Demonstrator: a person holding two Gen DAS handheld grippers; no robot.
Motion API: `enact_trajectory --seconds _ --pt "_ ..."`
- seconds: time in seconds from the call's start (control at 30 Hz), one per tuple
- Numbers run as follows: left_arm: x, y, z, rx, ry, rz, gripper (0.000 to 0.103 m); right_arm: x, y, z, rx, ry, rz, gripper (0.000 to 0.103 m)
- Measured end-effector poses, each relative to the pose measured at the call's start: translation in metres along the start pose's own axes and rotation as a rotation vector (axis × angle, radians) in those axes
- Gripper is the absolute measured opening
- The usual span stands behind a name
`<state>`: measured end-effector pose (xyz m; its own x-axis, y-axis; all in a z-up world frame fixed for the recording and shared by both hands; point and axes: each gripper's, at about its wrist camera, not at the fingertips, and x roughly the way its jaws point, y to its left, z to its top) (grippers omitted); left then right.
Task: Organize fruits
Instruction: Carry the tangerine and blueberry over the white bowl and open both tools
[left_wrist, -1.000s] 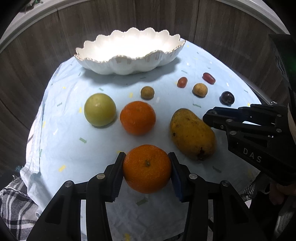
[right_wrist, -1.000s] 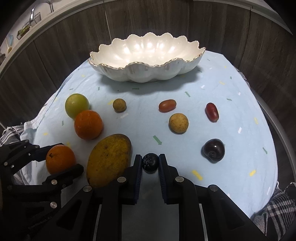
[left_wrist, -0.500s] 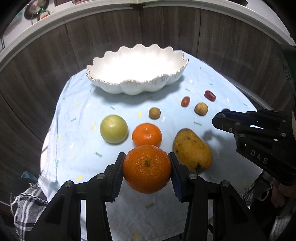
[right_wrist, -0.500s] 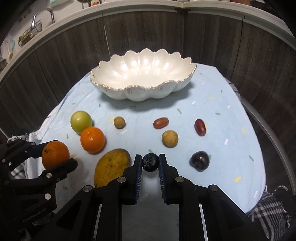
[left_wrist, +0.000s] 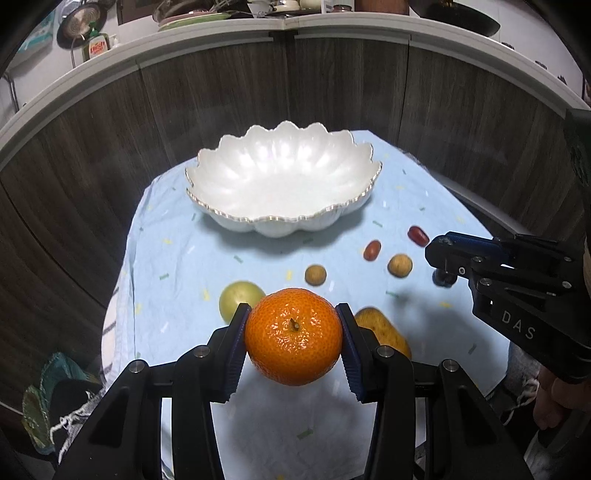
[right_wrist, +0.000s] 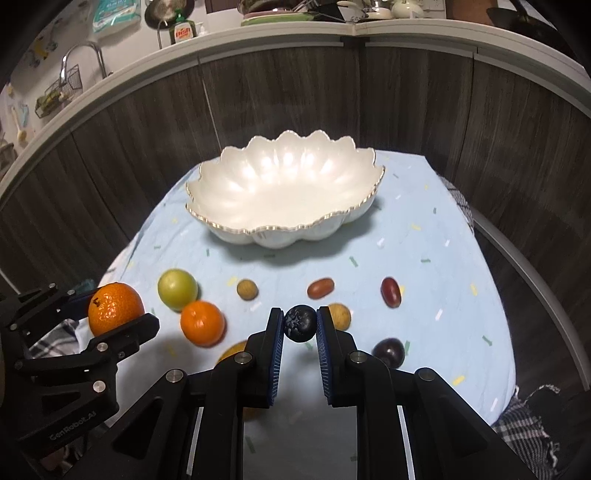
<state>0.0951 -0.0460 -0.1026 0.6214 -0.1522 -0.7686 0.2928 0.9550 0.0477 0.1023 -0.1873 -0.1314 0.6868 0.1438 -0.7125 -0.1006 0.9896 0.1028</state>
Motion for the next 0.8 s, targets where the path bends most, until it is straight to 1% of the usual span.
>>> enact_trajectory --seconds 0.2,0.43,0.8 --pt "-0.001 0.003 0.024 -0.008 -0.024 -0.003 0.045 -0.004 -0.005 0.021 0.013 -0.039 -0.001 0.019" --pt "0.004 0.012 0.051 -0.025 -0.042 -0.005 0.045 -0.006 -0.012 0.054 0.013 -0.092 -0.014 0.019" --pt "0.020 0.032 0.088 -0.035 -0.076 0.027 0.045 0.008 -0.020 0.091 0.008 -0.127 -0.037 0.019"
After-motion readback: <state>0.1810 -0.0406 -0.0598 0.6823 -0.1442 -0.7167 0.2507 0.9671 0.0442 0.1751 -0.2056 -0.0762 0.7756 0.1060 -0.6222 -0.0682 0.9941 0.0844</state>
